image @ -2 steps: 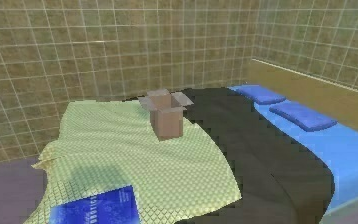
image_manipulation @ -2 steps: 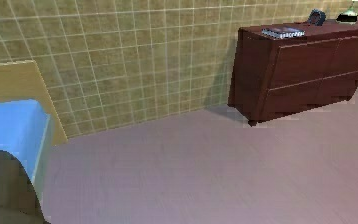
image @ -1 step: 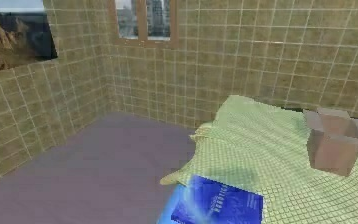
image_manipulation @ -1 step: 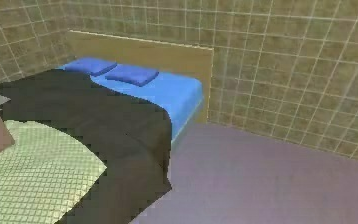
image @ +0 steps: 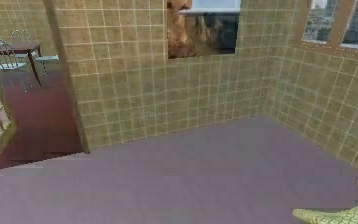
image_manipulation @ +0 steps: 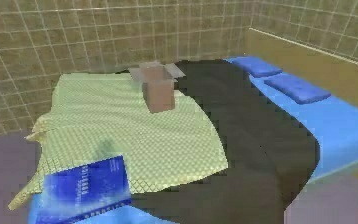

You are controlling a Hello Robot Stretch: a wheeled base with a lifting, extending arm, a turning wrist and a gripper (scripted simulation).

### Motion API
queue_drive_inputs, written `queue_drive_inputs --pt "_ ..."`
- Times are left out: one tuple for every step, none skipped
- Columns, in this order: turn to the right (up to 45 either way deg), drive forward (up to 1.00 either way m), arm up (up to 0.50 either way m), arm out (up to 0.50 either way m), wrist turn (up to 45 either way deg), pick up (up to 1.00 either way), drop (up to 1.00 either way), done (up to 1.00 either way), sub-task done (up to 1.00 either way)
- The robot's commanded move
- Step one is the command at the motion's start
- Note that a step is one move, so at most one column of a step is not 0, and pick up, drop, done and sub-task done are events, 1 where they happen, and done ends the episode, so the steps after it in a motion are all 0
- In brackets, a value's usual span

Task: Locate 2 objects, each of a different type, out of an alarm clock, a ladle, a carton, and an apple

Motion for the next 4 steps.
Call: queue_drive_inputs --pt "-45.0 0.0 0.0 0.0 0.0 0.0 0.0 0.0 0.0" --pt "-42.0 0.0 0.0 0.0 0.0 0.0 0.0 0.0 0.0" --pt "0.0 0.15 0.0 0.0 0.0 0.0 0.0 0.0 0.0" --pt "-45.0 0.0 0.0 0.0 0.0 0.0 0.0 0.0 0.0"
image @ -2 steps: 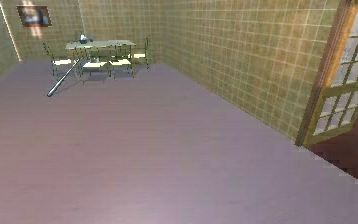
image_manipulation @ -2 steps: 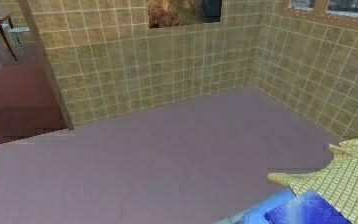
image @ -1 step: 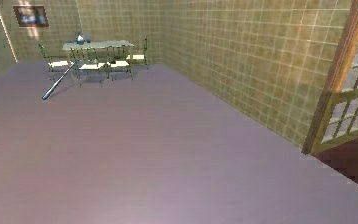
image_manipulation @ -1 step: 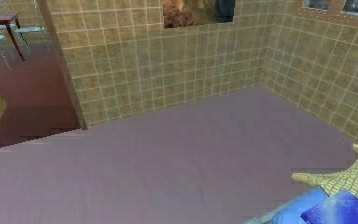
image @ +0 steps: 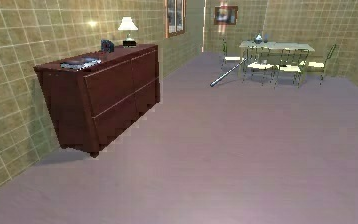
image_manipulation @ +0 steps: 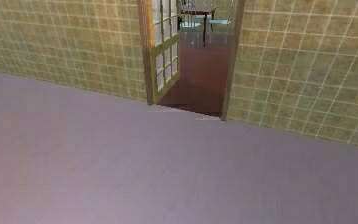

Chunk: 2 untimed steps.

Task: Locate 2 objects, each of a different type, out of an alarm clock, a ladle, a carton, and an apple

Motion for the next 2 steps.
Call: queue_drive_inputs --pt "-9.0 0.0 0.0 0.0 0.0 0.0 0.0 0.0 0.0" --pt "0.0 1.0 0.0 0.0 0.0 0.0 0.0 0.0 0.0"
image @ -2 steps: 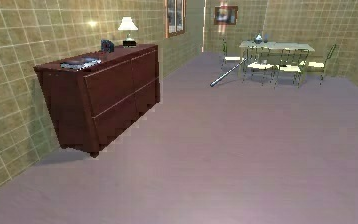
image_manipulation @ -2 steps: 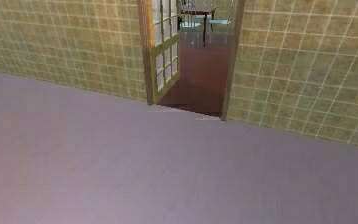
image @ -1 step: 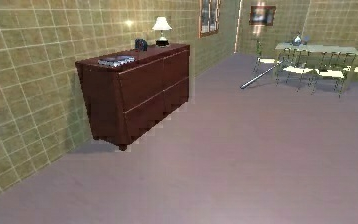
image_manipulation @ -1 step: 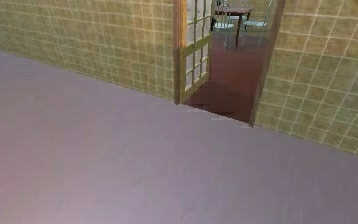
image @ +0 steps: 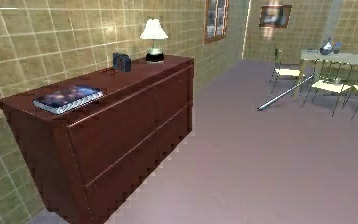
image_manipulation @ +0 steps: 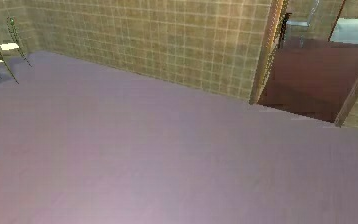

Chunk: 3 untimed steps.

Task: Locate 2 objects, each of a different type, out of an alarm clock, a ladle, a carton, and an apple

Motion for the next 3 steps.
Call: queue_drive_inputs --pt "-3.0 0.0 0.0 0.0 0.0 0.0 0.0 0.0 0.0" --pt "0.0 0.75 0.0 0.0 0.0 0.0 0.0 0.0 0.0" --pt "-18.0 0.0 0.0 0.0 0.0 0.0 0.0 0.0 0.0"
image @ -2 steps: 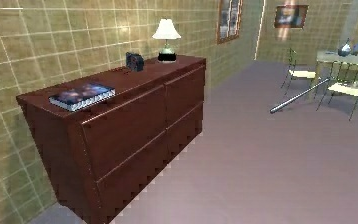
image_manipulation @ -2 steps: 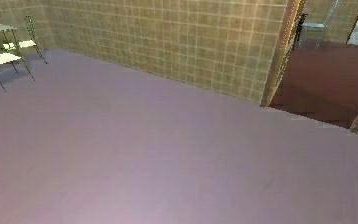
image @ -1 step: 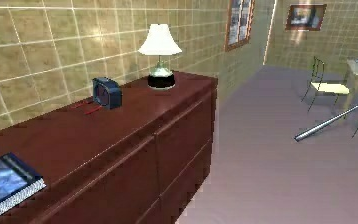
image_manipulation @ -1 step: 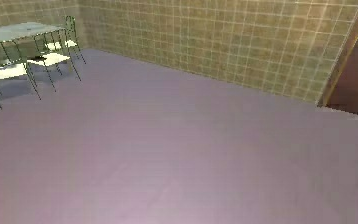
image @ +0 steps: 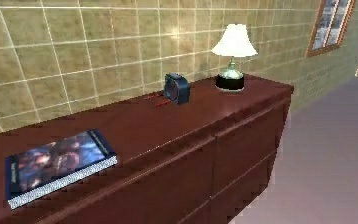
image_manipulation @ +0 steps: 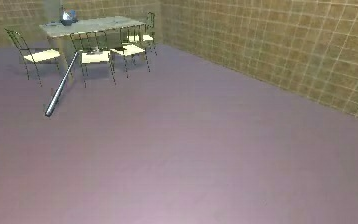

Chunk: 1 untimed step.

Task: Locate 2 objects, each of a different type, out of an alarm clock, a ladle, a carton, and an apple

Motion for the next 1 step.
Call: queue_drive_inputs --pt "0.0 0.0 0.0 0.0 0.0 0.0 0.0 1.0 0.0"
